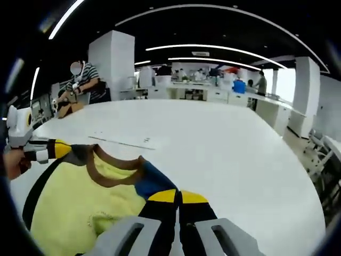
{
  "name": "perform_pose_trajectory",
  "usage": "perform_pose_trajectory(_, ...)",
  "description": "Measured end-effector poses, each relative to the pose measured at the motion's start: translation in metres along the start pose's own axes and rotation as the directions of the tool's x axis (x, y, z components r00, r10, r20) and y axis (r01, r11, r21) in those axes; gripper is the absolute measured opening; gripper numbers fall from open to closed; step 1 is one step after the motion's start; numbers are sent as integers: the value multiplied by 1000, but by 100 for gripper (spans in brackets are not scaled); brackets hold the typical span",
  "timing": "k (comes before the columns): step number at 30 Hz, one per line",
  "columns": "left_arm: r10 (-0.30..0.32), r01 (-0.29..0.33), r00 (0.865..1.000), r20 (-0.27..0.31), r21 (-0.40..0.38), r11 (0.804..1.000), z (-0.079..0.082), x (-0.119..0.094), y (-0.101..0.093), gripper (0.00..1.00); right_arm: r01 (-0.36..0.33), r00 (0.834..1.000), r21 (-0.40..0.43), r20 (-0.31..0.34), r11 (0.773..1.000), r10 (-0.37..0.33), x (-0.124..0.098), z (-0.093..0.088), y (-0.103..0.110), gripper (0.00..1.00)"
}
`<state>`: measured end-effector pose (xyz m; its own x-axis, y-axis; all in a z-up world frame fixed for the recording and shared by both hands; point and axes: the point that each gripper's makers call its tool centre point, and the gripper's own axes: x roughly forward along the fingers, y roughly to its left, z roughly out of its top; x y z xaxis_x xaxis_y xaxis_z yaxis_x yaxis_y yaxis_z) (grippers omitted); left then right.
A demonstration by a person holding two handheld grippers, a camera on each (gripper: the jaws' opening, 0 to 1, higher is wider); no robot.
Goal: Fold the garment on the visible template until the final outline fits inside the template.
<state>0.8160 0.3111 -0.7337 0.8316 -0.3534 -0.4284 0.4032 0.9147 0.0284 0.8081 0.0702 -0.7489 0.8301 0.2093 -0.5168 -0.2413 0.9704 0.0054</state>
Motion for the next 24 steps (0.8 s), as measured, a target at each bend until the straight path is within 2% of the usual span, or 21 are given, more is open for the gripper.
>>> perform_pose_trajectory(2,0,0,1000,-9,9,1000,-4,5,0,0,7,1000,-27,-23,1000,-7,5,-6,0,0)
perform_pose_trajectory(6,9,-8,999,-39,17,1000,-13,12,3,0,-3,999,-8,-37,1000,3,11,-11,0,0)
perform_pose_trajectory(14,12,-11,997,-71,13,1000,-20,6,9,1,-47,997,22,-65,999,49,7,-19,5,1)
perform_pose_trajectory(17,13,-13,998,-68,5,1000,-18,0,10,10,-48,997,25,-58,999,49,2,-16,6,14)
perform_pose_trajectory(24,9,-9,1000,-27,16,1000,-5,-21,5,32,-119,992,42,-32,992,121,-12,-4,24,34)
